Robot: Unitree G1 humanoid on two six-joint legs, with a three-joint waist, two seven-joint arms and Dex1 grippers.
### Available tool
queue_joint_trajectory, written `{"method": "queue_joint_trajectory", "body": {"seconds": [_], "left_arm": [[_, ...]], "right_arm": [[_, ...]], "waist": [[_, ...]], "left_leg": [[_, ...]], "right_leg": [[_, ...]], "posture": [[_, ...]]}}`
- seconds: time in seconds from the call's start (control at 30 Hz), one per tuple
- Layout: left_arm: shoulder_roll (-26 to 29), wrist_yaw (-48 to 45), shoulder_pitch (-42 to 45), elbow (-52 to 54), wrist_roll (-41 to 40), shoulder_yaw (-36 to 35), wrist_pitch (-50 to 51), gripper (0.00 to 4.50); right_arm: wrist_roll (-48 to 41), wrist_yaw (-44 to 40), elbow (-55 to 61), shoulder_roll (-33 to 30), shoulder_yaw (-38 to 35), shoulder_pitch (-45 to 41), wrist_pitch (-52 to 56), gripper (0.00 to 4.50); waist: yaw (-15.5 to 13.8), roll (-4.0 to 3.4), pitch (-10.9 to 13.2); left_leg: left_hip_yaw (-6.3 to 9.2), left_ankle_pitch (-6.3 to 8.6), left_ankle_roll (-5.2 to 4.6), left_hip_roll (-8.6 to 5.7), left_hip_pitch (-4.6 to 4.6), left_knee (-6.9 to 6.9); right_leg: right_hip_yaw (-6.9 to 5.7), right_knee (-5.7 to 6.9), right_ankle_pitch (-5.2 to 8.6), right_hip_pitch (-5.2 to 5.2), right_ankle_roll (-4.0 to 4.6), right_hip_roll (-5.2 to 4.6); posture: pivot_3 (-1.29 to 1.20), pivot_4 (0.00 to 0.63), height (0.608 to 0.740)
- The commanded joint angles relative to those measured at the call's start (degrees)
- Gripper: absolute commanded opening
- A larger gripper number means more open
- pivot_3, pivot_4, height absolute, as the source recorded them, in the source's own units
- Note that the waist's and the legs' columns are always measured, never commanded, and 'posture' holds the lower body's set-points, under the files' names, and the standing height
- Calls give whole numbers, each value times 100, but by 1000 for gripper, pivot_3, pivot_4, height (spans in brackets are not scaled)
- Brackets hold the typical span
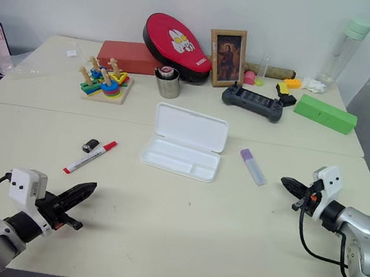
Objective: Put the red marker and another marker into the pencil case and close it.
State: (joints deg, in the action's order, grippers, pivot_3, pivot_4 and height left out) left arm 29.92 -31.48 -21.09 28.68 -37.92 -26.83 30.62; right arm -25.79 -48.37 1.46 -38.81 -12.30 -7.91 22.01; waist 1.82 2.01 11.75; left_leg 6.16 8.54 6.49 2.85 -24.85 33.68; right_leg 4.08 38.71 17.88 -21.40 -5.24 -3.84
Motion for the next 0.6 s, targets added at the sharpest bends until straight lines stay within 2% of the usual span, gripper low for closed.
{"method": "queue_joint_trajectory", "body": {"seconds": [0.03, 0.6], "left_arm": [[4, 15, 37, 108, 23, -48, -122, 13], [25, 67, 98, 115, -20, -37, -46, 13]], "right_arm": [[11, 23, 107, -20, -95, -54, -99, 0], [14, 19, 104, -20, -71, -72, -93, 0]], "waist": [[1, 0, 0], [0, 0, 0]], "left_leg": [[0, 0, 0, 0, 0, 0], [0, 0, 0, 0, 0, 0]], "right_leg": [[0, 0, 0, 0, 0, 0], [0, 0, 0, 0, -1, 0]], "posture": [[0, 150, 740], [0, 150, 740]]}}
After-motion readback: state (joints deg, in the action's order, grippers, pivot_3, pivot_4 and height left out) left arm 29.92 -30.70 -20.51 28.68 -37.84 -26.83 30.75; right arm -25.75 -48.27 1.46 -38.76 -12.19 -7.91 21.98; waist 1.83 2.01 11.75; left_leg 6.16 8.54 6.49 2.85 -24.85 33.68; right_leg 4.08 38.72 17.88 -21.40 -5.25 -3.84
